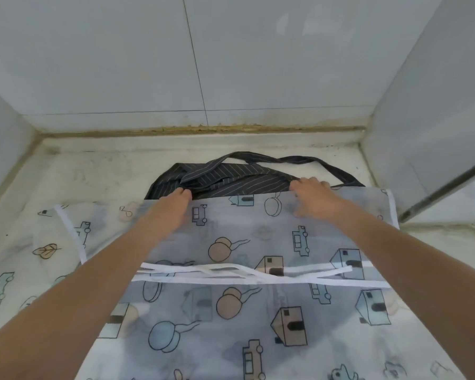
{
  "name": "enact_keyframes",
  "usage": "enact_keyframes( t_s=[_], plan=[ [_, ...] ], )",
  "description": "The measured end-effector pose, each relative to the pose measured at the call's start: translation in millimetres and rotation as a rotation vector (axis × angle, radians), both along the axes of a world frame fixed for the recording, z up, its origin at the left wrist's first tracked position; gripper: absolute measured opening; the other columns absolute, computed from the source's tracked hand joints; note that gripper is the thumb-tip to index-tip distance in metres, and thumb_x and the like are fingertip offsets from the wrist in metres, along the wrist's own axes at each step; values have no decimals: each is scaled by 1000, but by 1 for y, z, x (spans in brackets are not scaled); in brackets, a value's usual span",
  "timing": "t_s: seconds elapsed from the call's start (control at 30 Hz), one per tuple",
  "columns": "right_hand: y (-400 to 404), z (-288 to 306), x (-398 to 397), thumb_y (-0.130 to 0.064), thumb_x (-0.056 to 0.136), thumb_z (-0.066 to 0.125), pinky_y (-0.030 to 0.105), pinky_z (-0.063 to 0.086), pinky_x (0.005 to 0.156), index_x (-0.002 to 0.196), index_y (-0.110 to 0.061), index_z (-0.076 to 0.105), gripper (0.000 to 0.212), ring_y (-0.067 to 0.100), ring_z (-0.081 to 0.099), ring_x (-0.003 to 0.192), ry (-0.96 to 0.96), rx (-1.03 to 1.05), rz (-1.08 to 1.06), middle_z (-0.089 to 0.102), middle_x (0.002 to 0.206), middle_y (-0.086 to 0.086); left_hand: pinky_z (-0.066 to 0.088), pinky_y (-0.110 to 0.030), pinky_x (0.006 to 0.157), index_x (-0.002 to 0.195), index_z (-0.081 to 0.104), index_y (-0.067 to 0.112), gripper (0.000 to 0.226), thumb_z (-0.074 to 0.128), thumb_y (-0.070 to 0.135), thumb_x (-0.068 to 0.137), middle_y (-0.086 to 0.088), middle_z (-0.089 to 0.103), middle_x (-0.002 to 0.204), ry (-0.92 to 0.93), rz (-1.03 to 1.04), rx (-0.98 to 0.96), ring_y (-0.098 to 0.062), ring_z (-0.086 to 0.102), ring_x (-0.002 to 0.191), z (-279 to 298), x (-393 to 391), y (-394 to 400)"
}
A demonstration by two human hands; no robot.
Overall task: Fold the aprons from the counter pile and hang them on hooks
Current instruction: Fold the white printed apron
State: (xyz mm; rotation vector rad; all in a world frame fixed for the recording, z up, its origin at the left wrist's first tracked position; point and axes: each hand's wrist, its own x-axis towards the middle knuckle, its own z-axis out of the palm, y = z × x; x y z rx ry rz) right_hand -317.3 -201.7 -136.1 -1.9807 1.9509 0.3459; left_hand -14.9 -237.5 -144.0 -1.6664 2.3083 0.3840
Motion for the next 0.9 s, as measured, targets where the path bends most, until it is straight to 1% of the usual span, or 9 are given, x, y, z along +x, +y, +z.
enact_keyframes(
  t_s=[0.07,0.13,0.2,0.3,0.47,0.53,0.63,0.83,0.9],
  plan=[
    [-11,2,-8,-12,81,64,38,38,95,86,-18,58,11,23,51,100,-159,-19,-100,55,93,0,42,-35,84,120,47,9,36,62,11,87,-8,45,121,80,42,14,-27,54,102,-1,1,-9],
    [-19,2,-16,-8,79,66,39,43,90,65,-20,56,20,22,54,88,-249,-5,-119,52,73,-7,42,-31,83,112,54,11,33,68,16,83,-7,50,116,152,67,42,-23,55,100,0,1,-17],
    [-24,1,-20,-9,79,68,36,42,84,67,-17,57,17,20,54,83,-226,22,-87,51,69,-8,44,-28,79,89,58,17,13,69,15,82,-3,60,105,151,66,69,-18,57,92,0,3,-27],
    [-32,-3,-22,-11,83,66,30,40,73,63,-17,56,23,20,54,77,-170,68,-48,54,70,-3,49,-32,81,70,54,26,21,66,15,83,0,66,97,166,92,78,-17,60,88,3,8,-39],
    [-39,-1,-20,-7,88,58,22,27,53,49,-19,38,45,12,34,52,-191,163,0,35,56,-4,41,-16,50,104,51,25,31,72,25,82,8,58,99,439,191,284,-10,60,61,7,0,-39],
    [-39,2,-19,-13,88,60,19,29,54,58,-20,44,35,12,42,62,-196,216,22,42,65,-7,41,-15,45,100,54,20,25,72,20,82,4,59,97,428,180,313,-11,61,57,2,-8,-37],
    [-40,2,-18,-21,81,71,20,34,59,83,-18,51,20,16,49,83,-197,253,31,50,84,-4,50,-25,54,92,57,14,18,71,11,82,-5,63,96,385,177,268,-16,65,60,-2,-14,-40],
    [-44,-11,-14,-12,79,71,27,44,69,59,-24,43,37,19,54,78,-148,166,17,50,72,-4,49,-21,57,71,59,18,17,70,18,84,-1,69,74,282,121,246,-1,62,48,-1,-13,-49],
    [-45,-13,-14,-10,81,69,29,46,71,58,-24,43,37,18,53,73,-158,165,-9,49,68,-5,46,-15,49,71,61,16,17,69,17,85,-2,69,77,285,122,290,0,62,46,3,-12,-55]
  ],
)
